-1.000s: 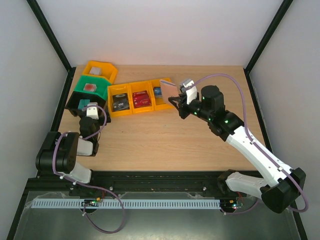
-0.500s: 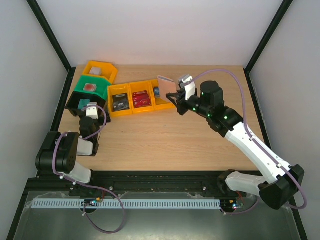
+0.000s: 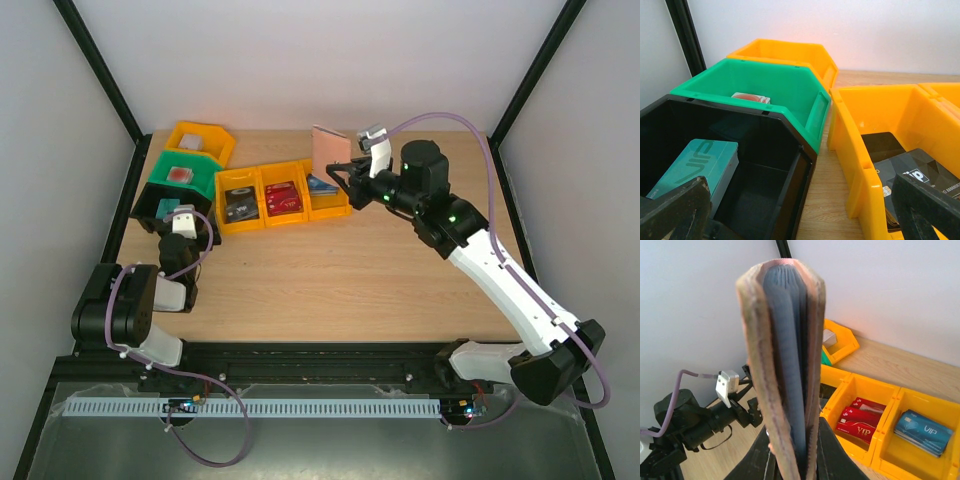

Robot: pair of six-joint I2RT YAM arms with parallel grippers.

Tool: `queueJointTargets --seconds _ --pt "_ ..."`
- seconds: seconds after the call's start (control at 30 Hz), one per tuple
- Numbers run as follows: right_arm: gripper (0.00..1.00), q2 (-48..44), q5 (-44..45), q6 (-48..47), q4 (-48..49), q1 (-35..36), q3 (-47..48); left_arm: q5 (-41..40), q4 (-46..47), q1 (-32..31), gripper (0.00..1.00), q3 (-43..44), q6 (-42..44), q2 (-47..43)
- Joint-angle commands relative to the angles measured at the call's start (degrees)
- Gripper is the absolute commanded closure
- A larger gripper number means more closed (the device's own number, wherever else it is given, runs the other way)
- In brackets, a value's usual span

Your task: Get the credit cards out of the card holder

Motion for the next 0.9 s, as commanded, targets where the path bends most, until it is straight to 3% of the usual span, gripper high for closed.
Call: queueJointTargets --seconds 0.0,0.23,0.67,0.87 --pt "0.98 -1.1 -1.2 3.2 1.8 -0.2 1.4 -0.2 1.9 0.3 0.01 0.9 -0.7 0.3" --pt "0.98 0.1 -4.8 -0.2 0.5 -0.2 0.6 -0.2 1.9 0.3 0.0 0.9 -0.6 0.3" --pt "0.98 -10.9 -10.7 -6.5 1.9 -0.2 -11.6 -0.2 2.2 0.3 0.01 0.9 -0.5 0.4" --pt "0.98 -8.2 -12.9 -6.7 2.8 -0.2 -11.0 -0.1 2.4 0.3 0.01 0.9 -0.6 0.2"
